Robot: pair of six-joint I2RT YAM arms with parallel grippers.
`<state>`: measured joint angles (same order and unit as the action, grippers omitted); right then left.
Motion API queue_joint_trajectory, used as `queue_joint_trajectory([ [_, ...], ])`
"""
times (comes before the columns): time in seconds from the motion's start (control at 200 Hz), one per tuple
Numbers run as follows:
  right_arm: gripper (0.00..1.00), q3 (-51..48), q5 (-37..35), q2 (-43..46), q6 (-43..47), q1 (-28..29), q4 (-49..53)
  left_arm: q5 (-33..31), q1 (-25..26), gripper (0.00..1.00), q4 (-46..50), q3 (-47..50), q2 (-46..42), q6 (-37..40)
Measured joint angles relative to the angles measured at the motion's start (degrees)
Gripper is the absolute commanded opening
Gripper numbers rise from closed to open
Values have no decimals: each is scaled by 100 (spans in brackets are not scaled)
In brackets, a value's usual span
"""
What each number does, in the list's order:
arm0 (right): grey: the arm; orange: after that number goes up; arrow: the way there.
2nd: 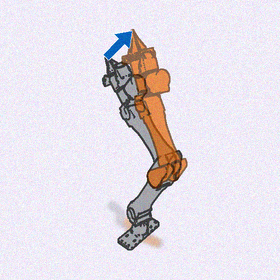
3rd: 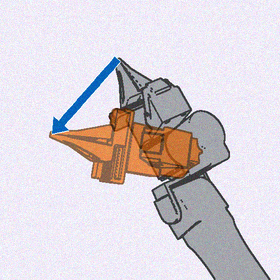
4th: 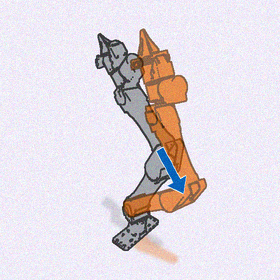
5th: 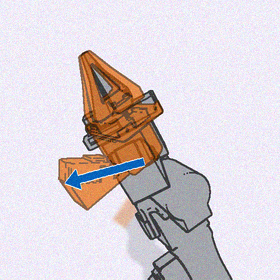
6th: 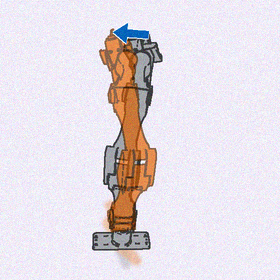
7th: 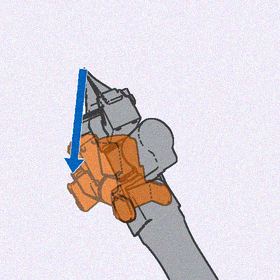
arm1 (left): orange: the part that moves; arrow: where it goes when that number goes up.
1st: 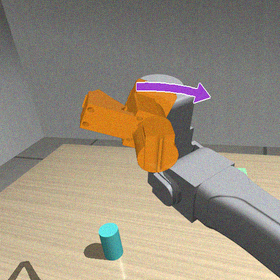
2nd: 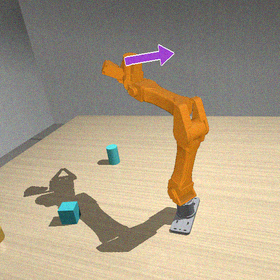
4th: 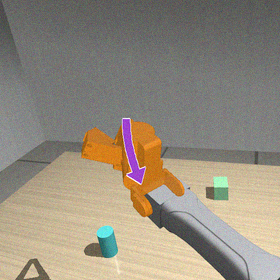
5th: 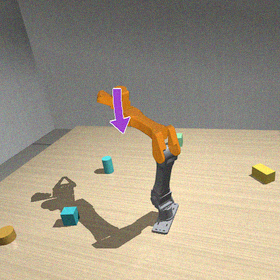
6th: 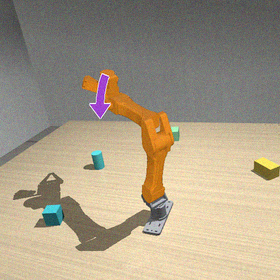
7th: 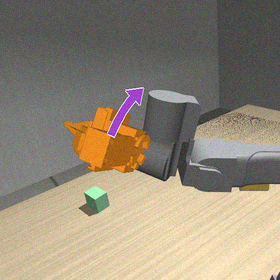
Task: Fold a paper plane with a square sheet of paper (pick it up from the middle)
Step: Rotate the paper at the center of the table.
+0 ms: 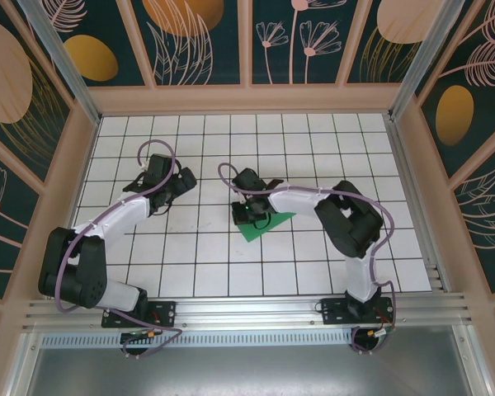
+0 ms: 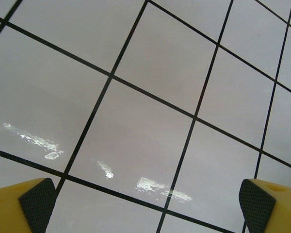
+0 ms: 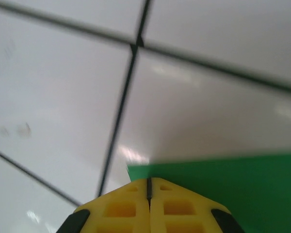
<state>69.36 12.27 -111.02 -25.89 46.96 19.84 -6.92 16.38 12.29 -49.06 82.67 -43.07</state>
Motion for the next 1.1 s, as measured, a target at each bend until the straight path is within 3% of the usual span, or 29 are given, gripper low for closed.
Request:
queue_joint_trajectory([
  [0.095, 39, -201, -190, 345, -269, -57, 247, 221, 0, 99, -7, -26, 55, 83],
  [0.235, 48, -367, -894, 881, -1176, -258, 269, 691, 0, 98, -24, -31, 164, 302],
  [0.465, 51, -826, -1735, 1056, -2750, -581, 280, 1259, 0, 98, -96, -28, 236, 560],
  [0.686, 52, -826, -2009, 715, -3364, -758, 201, 1665, 0, 97, -275, -22, 238, 581],
  [0.881, 50, -490, -1967, 391, -3134, -872, -96, 2199, 0, 90, -411, -13, 374, 579],
  [1.101, 43, -428, -1285, 90, -1674, -1244, -1252, 3132, 2, 77, -887, 149, 728, 404],
])
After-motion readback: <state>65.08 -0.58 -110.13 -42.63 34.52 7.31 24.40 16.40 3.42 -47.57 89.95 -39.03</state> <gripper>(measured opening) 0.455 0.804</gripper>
